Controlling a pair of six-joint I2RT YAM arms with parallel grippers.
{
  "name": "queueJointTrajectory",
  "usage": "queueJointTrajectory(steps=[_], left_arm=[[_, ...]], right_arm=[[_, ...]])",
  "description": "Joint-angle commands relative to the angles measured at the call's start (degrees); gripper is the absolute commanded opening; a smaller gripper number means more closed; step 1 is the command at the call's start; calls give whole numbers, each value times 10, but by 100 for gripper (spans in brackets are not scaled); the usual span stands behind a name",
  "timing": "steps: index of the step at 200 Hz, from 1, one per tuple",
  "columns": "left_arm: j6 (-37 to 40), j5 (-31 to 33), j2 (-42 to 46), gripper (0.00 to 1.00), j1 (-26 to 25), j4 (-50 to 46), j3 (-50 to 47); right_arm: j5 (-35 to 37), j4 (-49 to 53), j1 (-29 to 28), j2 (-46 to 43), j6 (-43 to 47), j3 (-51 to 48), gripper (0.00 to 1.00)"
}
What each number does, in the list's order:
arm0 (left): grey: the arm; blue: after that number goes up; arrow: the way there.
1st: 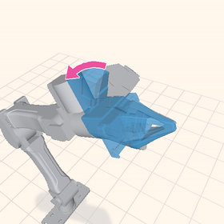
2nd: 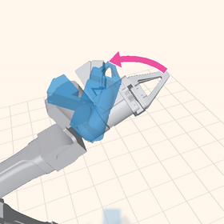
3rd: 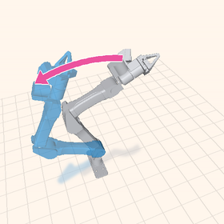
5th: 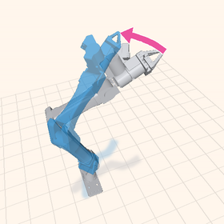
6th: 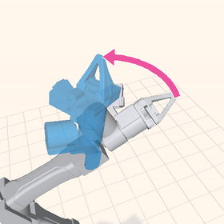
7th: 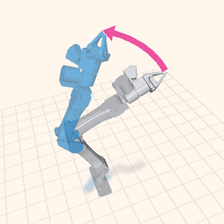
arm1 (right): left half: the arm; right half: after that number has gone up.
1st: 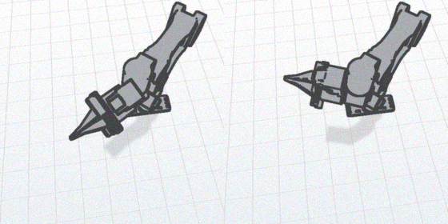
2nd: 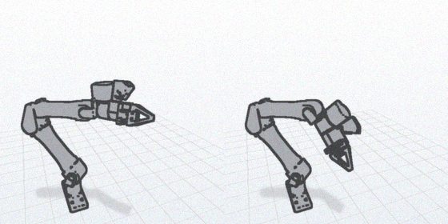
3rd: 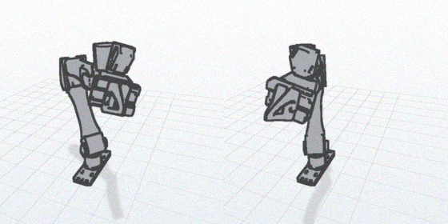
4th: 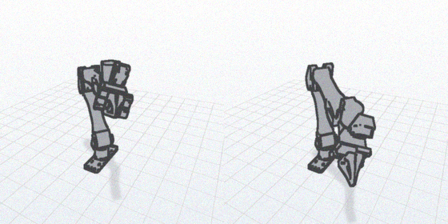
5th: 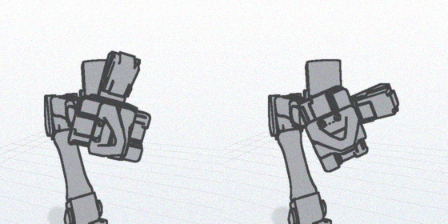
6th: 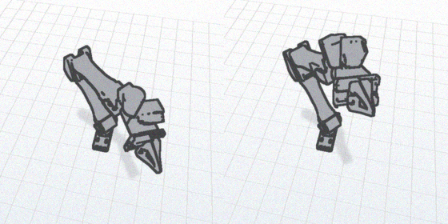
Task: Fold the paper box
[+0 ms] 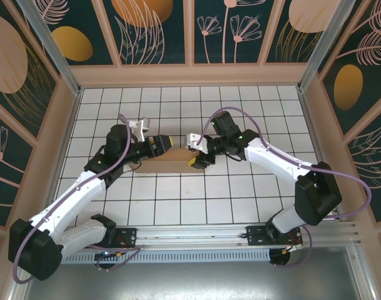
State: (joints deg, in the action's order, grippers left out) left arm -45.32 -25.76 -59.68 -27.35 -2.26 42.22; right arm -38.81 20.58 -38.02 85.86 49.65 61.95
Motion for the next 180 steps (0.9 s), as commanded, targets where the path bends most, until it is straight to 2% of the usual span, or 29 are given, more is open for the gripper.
queueJointTrajectory(steps=[1, 35, 60, 103, 145, 180], left_arm=[[-4, 11, 7, 65, -2, 27, -27], [-2, 26, 20, 65, -2, 50, -64], [3, 47, 43, 65, -2, 62, -98], [3, 70, 53, 65, -2, 95, -144], [16, 106, 39, 64, -2, 117, -151], [14, 122, 57, 64, -2, 135, -180]], right_arm=[[0, -17, 0, 15, 8, -11, 47], [32, -52, -2, 21, 2, -31, 48], [52, -111, -5, -2, -12, -73, 54], [74, -166, -5, -31, -49, -103, 72], [44, -177, 0, -32, -97, -80, 78], [-6, -240, 17, -95, -186, -83, 79]])
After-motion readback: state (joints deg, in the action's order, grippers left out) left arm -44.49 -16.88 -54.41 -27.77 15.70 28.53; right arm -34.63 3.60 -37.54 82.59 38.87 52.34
